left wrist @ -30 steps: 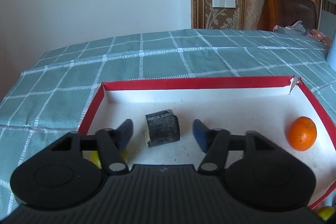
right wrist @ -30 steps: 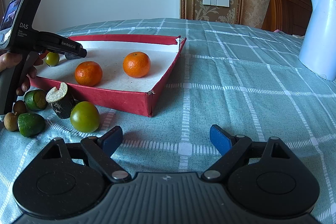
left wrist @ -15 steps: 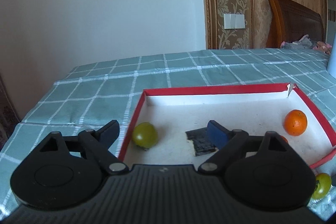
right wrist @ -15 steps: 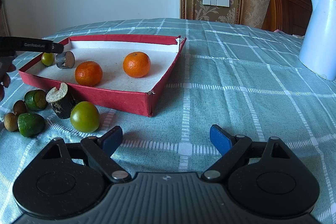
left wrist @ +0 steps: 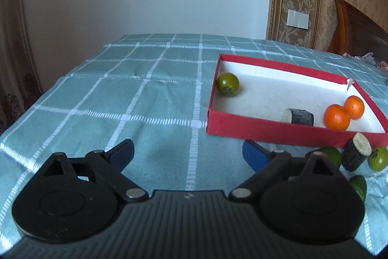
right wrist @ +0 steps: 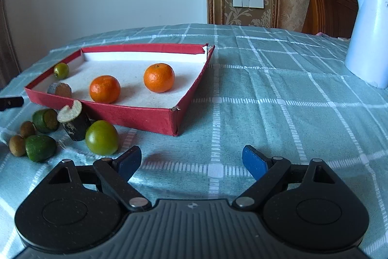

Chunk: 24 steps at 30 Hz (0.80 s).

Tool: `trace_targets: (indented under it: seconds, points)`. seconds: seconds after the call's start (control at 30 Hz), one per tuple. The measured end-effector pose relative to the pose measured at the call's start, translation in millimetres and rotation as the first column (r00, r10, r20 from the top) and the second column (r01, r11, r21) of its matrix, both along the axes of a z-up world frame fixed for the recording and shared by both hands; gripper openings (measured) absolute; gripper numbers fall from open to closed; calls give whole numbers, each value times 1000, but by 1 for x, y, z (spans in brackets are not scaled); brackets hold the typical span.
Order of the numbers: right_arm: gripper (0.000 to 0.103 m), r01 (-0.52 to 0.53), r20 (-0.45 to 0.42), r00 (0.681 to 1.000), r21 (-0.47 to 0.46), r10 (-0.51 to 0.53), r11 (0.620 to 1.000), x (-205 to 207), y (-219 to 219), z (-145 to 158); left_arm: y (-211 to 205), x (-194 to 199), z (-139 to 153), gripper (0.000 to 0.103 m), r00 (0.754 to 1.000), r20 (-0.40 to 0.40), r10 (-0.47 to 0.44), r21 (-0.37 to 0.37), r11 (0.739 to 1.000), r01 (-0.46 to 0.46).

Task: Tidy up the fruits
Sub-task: 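Withdraw the left gripper from the tray, then grasp the large green tomato beside the tray with the right gripper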

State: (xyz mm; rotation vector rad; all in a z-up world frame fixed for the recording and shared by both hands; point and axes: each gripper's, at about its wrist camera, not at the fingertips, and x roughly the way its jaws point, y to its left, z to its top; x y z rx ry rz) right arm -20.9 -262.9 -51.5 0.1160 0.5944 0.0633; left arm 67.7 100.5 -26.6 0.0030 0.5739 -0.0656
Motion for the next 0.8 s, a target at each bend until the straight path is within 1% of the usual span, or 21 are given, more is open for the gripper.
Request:
trace_targets:
  seconds: [0.03, 0.07, 0.13, 0.2, 0.27, 0.33, 0.37, 0.4, 0.5, 0.67, 0.73, 0.8]
  points:
    - [91, -17, 8, 1000, 12, 17, 1000, -4, 2, 0, 3, 2, -1, 95, 1000, -20, 0, -15, 1000, 0]
    - [91, -33, 7, 999, 3, 33, 999, -7, 7, 1, 6, 3, -2, 95, 1000, -26, 3, -32, 999, -4]
    - [90, -52, 21, 998, -36, 53, 998, -12, 18, 3, 10, 5, -3, 96, 999, -38, -4, -52, 999, 2]
    - [90, -52, 69, 996, -72, 57, 996, -19, 27, 7, 11, 7, -5, 96, 998, -59, -5, -61, 998, 1]
    - [90, -73, 80, 994, -94, 80, 993, -20, 34, 9, 12, 7, -5, 97, 998, -59, -9, -68, 998, 5]
    - [81, -105, 71, 991, -85, 111, 991, -19, 40, 10, 11, 6, -6, 100, 998, -61, -14, -69, 998, 10]
    - [74, -119, 62, 990, -80, 125, 990, -18, 42, 9, 10, 7, -6, 100, 998, -64, -17, -66, 998, 12]
    - [68, -135, 49, 989, -80, 139, 988, -15, 45, 8, 9, 8, -6, 102, 998, -67, -19, -60, 998, 15]
    - [61, -163, 28, 986, -63, 165, 985, -8, 51, 5, 6, 8, -6, 103, 997, -75, -19, -39, 999, 16]
    - [60, -178, 32, 983, -86, 181, 980, 1, 61, 7, 5, 8, -7, 103, 997, -74, -20, -45, 999, 16]
    - [54, -182, 28, 982, -95, 186, 979, 6, 65, 7, 5, 8, -7, 103, 997, -74, -20, -43, 999, 16]
    - [41, -182, 11, 983, -102, 184, 978, 11, 67, 6, 5, 9, -7, 103, 997, -75, -20, -41, 999, 17]
